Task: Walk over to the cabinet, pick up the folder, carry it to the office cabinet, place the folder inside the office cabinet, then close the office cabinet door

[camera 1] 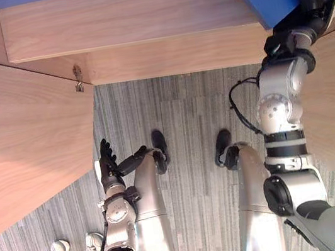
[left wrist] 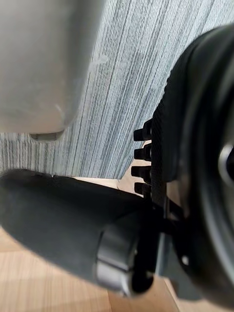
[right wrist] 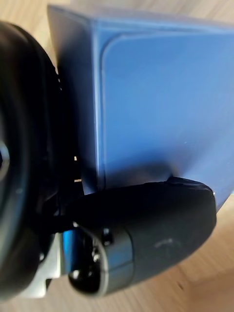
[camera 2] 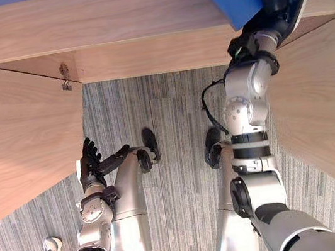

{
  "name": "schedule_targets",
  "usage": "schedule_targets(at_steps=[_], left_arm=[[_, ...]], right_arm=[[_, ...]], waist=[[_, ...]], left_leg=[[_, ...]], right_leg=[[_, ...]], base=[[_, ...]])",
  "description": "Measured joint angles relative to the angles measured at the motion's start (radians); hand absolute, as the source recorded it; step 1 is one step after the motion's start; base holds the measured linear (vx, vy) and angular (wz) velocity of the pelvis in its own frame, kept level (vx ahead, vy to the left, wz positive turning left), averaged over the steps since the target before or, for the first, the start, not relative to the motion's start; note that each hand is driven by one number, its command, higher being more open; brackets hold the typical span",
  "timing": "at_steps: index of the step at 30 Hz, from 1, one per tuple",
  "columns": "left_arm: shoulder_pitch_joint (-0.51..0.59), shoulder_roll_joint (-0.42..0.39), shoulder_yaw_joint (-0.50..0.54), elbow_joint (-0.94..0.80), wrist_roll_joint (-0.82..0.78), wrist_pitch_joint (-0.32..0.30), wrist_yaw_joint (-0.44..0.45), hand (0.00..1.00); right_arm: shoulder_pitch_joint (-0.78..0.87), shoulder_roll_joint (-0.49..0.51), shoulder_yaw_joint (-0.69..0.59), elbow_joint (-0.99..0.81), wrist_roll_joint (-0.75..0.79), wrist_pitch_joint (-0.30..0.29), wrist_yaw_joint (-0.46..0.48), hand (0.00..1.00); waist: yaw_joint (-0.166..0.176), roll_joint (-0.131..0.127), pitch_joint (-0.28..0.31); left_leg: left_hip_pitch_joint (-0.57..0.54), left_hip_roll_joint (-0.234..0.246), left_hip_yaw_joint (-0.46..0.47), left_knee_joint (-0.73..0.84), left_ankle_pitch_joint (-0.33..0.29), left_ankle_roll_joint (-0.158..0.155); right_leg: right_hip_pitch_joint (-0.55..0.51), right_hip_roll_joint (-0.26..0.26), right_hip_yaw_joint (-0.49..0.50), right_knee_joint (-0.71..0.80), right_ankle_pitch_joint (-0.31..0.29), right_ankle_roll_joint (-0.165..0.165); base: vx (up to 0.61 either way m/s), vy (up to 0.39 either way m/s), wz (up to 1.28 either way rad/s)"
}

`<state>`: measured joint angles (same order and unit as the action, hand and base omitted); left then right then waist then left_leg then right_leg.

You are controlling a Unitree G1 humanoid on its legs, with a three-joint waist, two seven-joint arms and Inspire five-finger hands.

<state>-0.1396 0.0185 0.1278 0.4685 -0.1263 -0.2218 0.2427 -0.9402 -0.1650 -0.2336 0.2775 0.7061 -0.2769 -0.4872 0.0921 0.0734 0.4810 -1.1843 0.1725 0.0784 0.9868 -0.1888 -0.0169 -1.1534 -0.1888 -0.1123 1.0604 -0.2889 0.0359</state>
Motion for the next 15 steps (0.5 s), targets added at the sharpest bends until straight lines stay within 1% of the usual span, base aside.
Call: schedule_targets(at_steps=[1,5,8,10,12,15], left_arm=[[0.000,-0.001,-0.001,0.000,-0.002,0.000,0.000,1.00],[0.000,-0.002,-0.008,0.000,-0.015,-0.006,0.012,1.00],[0.000,-0.002,-0.021,0.001,-0.026,-0.015,0.036,1.00],[-0.003,-0.003,-0.028,0.002,-0.036,-0.016,0.040,1.00],[-0.003,-0.001,-0.039,0.002,-0.051,-0.020,0.041,1.00],[-0.003,-0.002,-0.042,0.002,-0.052,-0.025,0.041,1.00]], right_arm=[[-0.044,-0.011,-0.002,0.047,0.038,0.001,-0.008,1.00],[-0.171,-0.044,-0.011,0.165,0.111,0.005,-0.020,1.00],[-0.221,-0.049,-0.024,0.201,0.158,0.003,-0.032,1.00],[-0.253,-0.072,-0.021,0.236,0.170,0.004,-0.034,1.00],[-0.293,-0.098,0.001,0.285,0.173,0.015,-0.035,1.00],[-0.329,-0.121,0.079,0.317,0.169,0.046,-0.025,1.00]], waist=[[0.002,0.000,0.000],[0.004,0.000,-0.001],[0.005,0.001,-0.003],[0.004,0.001,-0.003],[0.005,0.000,-0.003],[0.007,0.000,-0.003]], left_leg=[[-0.004,-0.002,-0.006,-0.004,0.003,-0.002],[-0.014,-0.010,-0.019,-0.008,0.009,-0.003],[-0.021,-0.021,-0.029,-0.015,0.016,-0.004],[-0.023,-0.034,-0.033,-0.030,0.027,-0.005],[-0.026,-0.042,-0.040,-0.040,0.034,-0.012],[-0.029,-0.042,-0.045,-0.041,0.037,-0.010]], right_leg=[[0.000,-0.001,-0.006,-0.002,-0.001,-0.001],[-0.001,-0.009,-0.020,-0.003,-0.003,-0.004],[-0.001,-0.019,-0.032,-0.003,-0.005,-0.008],[-0.001,-0.032,-0.038,-0.003,-0.006,-0.010],[-0.002,-0.040,-0.048,-0.003,-0.008,-0.014],[-0.003,-0.041,-0.053,-0.001,-0.011,-0.018]], base=[[0.00,-0.038,0.11],[-0.02,-0.020,0.10],[-0.02,-0.019,0.14],[-0.03,-0.026,0.22],[-0.03,-0.031,0.18],[-0.01,-0.016,0.04]])
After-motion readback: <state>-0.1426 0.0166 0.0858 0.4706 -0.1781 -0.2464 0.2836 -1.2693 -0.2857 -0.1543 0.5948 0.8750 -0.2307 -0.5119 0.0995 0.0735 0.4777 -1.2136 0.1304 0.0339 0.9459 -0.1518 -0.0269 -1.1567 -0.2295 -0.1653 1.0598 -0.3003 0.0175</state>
